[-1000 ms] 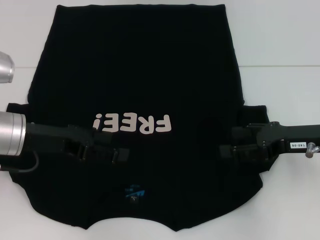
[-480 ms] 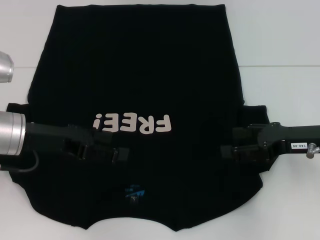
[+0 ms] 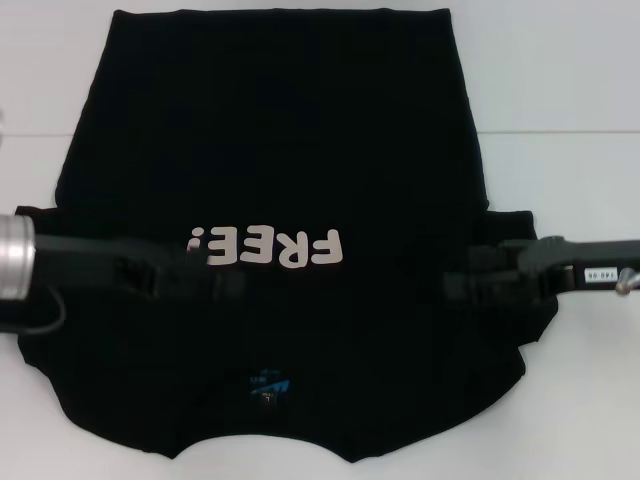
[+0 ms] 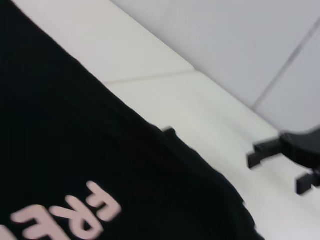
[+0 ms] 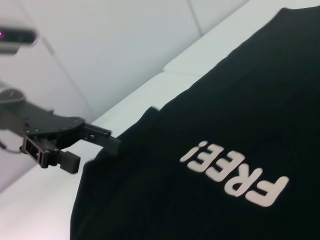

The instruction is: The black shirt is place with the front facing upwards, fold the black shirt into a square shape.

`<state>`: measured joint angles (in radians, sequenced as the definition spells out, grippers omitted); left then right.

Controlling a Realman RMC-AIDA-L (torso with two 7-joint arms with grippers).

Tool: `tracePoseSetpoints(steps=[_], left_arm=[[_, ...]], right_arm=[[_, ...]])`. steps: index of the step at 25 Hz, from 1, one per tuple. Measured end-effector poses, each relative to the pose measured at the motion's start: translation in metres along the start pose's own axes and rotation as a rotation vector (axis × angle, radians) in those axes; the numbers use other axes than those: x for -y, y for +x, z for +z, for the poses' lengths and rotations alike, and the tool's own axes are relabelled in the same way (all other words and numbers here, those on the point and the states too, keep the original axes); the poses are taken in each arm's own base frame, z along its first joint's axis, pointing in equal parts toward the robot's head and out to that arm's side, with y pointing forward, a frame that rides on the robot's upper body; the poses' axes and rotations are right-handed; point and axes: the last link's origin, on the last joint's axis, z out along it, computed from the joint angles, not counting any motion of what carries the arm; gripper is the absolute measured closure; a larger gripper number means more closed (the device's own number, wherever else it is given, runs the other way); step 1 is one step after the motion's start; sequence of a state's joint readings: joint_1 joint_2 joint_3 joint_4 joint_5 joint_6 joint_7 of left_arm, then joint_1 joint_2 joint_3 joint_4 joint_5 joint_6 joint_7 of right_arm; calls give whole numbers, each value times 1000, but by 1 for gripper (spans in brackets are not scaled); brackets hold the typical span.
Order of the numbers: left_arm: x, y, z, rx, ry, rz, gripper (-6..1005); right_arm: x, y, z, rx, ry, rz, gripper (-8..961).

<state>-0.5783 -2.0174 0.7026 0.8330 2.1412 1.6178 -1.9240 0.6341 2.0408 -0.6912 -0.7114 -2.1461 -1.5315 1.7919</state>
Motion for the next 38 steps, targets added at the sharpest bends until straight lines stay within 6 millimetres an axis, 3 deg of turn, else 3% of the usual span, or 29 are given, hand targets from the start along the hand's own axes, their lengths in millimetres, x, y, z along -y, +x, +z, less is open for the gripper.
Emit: tracePoseSetpoints(steps=[6,11,20,31,38], left_arm=[[15,11,-31,-125,60,-187,51],[25,13,-52,-203,98,-371,51],[34,-20,-80,-246,166,-627,53],[48,-62,-120,-338,315,-818,55],[57,-82,-124,-329,402,-904,57]], right_arm=[[9,-30,-12,13,29,171,42],[29,-65,-25,70,131,361,41],[46,-115,-40,174,239,478,41],[45,-119,-36,149,250,487,41],[43,-120,-30,123,256,475,41]])
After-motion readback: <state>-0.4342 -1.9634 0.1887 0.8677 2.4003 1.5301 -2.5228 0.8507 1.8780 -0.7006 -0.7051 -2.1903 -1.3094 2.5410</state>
